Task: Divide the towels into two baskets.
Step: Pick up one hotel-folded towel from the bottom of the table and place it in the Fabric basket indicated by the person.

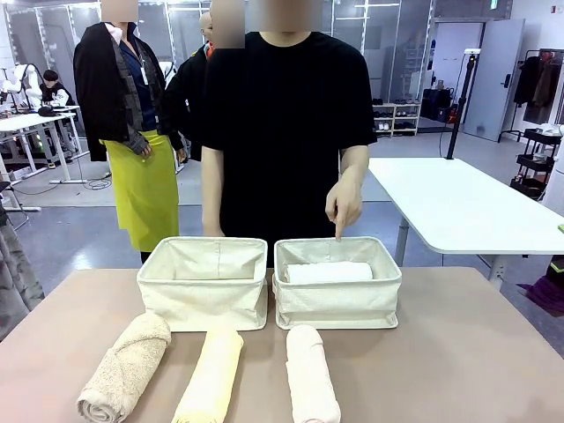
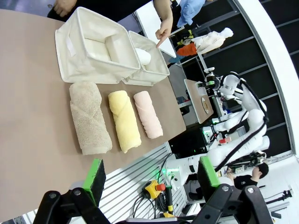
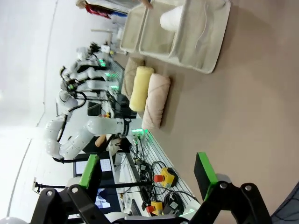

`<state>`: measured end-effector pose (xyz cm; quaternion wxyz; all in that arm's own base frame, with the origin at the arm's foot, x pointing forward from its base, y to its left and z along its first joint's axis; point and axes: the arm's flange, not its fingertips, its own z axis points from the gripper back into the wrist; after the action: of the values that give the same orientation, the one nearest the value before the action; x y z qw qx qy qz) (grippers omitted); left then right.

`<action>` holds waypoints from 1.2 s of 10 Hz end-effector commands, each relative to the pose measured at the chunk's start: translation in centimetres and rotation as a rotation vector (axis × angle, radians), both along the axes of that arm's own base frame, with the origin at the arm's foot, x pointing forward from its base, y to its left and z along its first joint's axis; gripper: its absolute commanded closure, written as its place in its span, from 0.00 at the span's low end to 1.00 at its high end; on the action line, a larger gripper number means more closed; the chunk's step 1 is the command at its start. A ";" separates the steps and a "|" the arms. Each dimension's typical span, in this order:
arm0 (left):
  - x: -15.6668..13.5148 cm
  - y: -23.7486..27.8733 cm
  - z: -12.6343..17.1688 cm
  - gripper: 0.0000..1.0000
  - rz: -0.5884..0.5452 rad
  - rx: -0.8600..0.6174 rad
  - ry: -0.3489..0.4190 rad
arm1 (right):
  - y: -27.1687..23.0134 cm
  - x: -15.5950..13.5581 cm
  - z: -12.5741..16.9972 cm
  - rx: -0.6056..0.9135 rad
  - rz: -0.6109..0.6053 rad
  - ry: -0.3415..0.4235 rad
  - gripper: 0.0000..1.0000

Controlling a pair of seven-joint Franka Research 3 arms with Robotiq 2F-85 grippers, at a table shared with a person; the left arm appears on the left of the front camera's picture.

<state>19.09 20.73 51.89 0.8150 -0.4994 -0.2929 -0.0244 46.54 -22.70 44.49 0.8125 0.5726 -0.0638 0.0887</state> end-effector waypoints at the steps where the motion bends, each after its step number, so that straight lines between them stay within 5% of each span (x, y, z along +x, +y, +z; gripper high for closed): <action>1: -0.2 0.1 0.2 0.00 -0.005 -0.012 -0.010 | 6.8 -3.8 3.0 -0.125 -0.018 0.047 0.00; 4: -0.2 0.1 0.2 0.00 -0.005 -0.012 -0.010 | 17.4 -7.1 4.4 -0.415 0.022 0.071 0.00; 6: -0.2 0.1 0.2 0.00 -0.005 -0.012 -0.010 | 23.5 -8.5 4.6 -0.528 -0.071 0.042 0.00; 9: -0.2 0.1 0.2 0.00 -0.005 -0.012 -0.010 | 32.2 -9.1 3.8 -0.669 -0.044 0.041 0.00; 12: -0.2 0.1 0.2 0.00 -0.005 -0.012 -0.010 | 38.6 -11.4 1.0 -0.711 -0.091 -0.064 0.00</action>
<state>19.08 20.75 51.88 0.8149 -0.4994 -0.2930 -0.0241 36.12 14.89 46.83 0.9583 0.2597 -0.0678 0.0978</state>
